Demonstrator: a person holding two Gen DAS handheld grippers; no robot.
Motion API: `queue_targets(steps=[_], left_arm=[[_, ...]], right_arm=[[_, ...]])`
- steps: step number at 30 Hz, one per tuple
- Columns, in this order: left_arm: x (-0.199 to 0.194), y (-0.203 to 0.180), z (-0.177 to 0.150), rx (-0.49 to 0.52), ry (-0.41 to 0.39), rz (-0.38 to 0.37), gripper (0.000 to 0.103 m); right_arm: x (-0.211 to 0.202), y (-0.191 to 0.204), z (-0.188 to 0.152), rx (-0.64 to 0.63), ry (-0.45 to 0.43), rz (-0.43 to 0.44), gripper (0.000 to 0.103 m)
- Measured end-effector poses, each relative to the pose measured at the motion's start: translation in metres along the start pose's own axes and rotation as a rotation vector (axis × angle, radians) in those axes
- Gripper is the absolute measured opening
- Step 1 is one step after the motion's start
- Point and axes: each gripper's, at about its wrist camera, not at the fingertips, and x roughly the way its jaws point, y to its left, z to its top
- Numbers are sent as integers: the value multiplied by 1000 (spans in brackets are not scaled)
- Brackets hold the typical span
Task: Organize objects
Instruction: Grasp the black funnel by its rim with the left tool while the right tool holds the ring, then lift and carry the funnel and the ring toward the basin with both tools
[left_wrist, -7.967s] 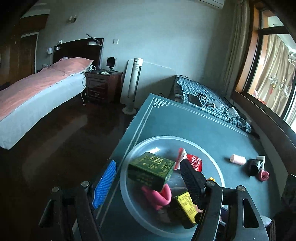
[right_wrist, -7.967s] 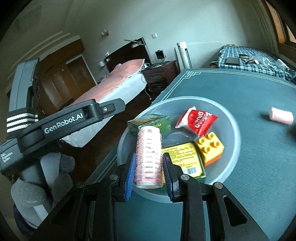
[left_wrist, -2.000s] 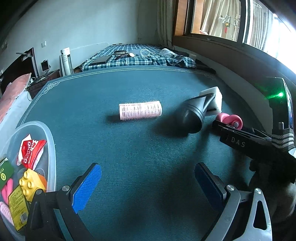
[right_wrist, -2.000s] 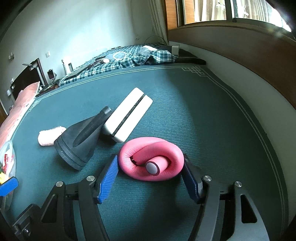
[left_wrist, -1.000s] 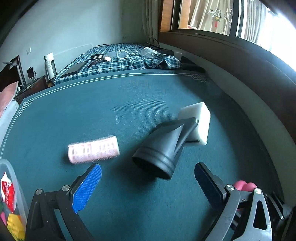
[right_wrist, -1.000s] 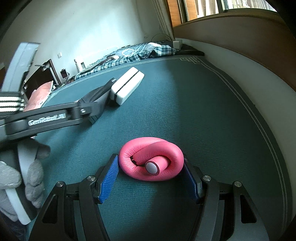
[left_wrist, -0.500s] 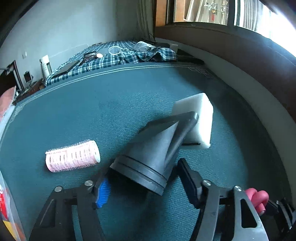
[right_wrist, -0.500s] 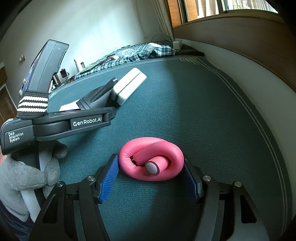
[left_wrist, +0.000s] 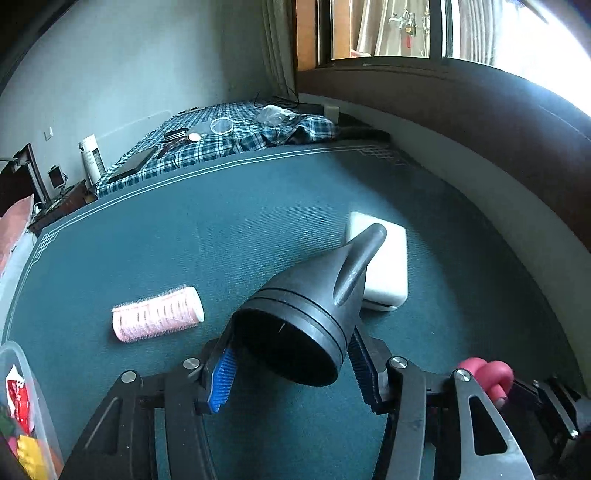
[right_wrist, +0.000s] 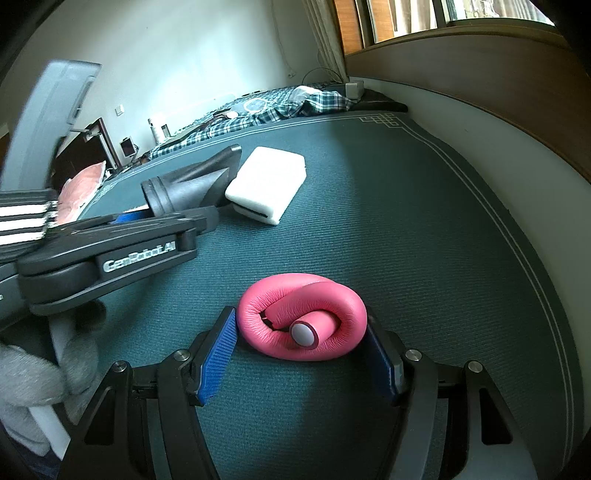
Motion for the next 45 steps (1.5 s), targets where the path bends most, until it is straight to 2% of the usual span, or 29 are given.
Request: queue_targets(steps=[16, 24, 45], left_arm=[[-41, 9, -33, -22, 13, -18, 58], [-57, 24, -53, -68, 26, -24, 58], [-84, 55, -90, -123, 43, -29, 58]], right_arm=[[0, 0, 0, -1, 0, -2, 66], [0, 0, 1, -3, 0, -5, 66], [-2, 1, 0, -3, 0, -8, 66]])
